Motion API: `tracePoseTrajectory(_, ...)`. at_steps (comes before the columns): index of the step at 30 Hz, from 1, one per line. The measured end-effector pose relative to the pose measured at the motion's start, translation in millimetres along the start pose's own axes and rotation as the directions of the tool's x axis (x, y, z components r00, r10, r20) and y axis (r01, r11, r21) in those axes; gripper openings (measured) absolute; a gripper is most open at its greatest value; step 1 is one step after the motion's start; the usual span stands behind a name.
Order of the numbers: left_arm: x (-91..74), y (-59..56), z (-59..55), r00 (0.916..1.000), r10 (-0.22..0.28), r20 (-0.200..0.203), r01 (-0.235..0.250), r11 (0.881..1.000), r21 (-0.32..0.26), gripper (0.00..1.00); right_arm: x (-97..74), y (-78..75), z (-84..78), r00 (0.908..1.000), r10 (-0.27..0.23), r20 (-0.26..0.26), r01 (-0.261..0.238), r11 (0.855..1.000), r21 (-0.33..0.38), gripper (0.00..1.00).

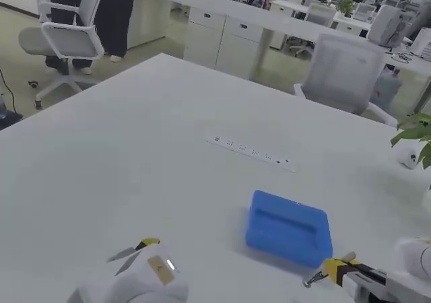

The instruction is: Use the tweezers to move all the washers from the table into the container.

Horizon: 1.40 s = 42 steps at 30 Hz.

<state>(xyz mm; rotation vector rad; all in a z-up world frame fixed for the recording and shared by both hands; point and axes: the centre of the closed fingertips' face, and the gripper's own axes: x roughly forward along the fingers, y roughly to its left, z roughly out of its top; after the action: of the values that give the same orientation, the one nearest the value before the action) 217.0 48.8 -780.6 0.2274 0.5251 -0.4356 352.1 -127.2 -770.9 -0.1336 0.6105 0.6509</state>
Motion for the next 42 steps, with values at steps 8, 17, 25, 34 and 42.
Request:
tracePoseTrajectory(8,0.6,-0.8,-0.6,1.0000,-0.004,-0.003,0.004,1.000,0.004,0.99,1.9,-10.2,25.3,0.9983,-0.023,0.054,0.024,1.000,-0.009,0.00)
tracePoseTrajectory(17,-2.7,2.8,5.5,0.9996,0.006,0.029,-0.005,1.000,-0.012,0.99,12.1,-17.8,45.1,0.9949,-0.041,0.092,0.042,0.999,-0.006,0.00)
tracePoseTrajectory(25,-3.2,1.1,7.2,0.9994,-0.004,0.036,0.004,1.000,-0.011,0.98,25.9,-32.1,50.2,0.9916,-0.083,0.099,0.084,0.996,-0.006,0.00)
tracePoseTrajectory(34,-6.2,3.6,14.4,0.9973,0.002,0.073,0.000,1.000,-0.030,0.99,45.1,-47.5,40.8,0.9915,-0.112,0.066,0.112,0.994,0.002,0.01)
tracePoseTrajectory(42,-5.4,6.8,13.0,0.9975,0.010,0.070,-0.007,0.999,-0.049,0.96,63.3,-56.6,21.6,0.9916,-0.128,0.015,0.128,0.992,0.002,0.01)
